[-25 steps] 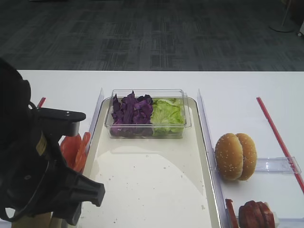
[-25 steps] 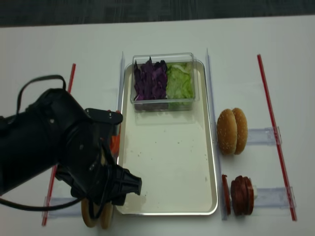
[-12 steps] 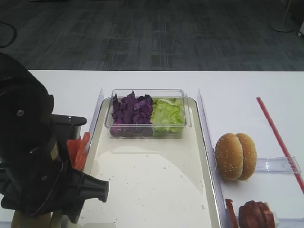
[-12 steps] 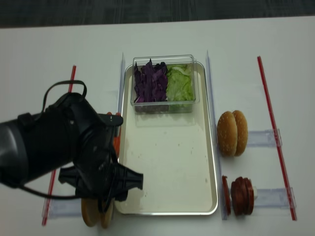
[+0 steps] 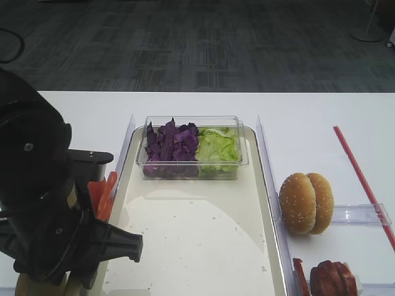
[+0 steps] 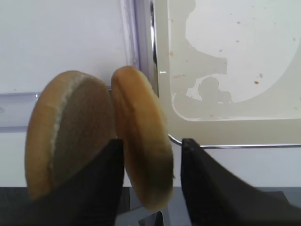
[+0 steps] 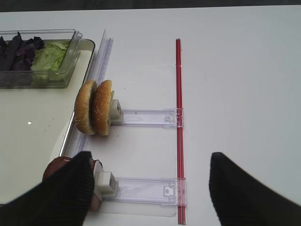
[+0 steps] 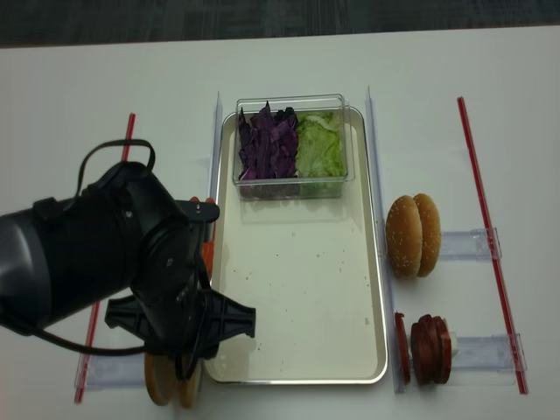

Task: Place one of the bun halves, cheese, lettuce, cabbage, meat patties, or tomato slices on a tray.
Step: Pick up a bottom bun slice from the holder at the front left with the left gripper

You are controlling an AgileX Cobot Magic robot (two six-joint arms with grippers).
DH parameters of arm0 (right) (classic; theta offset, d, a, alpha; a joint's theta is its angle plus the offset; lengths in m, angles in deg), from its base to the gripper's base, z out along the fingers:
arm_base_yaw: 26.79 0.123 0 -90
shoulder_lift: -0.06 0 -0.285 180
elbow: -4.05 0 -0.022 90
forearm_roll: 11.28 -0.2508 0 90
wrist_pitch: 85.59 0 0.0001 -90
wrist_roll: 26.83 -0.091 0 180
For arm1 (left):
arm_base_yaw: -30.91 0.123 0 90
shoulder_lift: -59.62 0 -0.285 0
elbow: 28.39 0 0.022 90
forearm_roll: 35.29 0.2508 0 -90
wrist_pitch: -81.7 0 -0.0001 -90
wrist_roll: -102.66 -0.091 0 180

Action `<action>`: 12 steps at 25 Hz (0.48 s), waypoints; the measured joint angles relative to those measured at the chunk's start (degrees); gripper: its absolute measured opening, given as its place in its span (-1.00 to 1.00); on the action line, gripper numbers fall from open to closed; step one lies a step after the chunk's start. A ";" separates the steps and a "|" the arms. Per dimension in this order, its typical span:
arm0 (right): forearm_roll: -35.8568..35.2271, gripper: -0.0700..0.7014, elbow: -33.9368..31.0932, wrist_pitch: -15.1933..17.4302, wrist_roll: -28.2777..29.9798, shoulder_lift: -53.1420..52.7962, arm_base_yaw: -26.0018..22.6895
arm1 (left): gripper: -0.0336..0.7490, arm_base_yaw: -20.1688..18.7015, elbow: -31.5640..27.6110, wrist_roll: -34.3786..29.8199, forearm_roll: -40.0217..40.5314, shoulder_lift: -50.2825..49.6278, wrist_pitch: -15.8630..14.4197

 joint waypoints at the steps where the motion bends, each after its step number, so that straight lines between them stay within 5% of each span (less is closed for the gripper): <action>1: 0.00 0.57 0.00 0.00 0.00 0.00 0.00 | -0.22 0.00 0.00 0.01 0.00 0.00 0.00; 12: 0.00 0.57 0.00 0.00 0.00 0.00 0.00 | -0.54 0.00 0.00 1.05 1.60 0.00 -1.38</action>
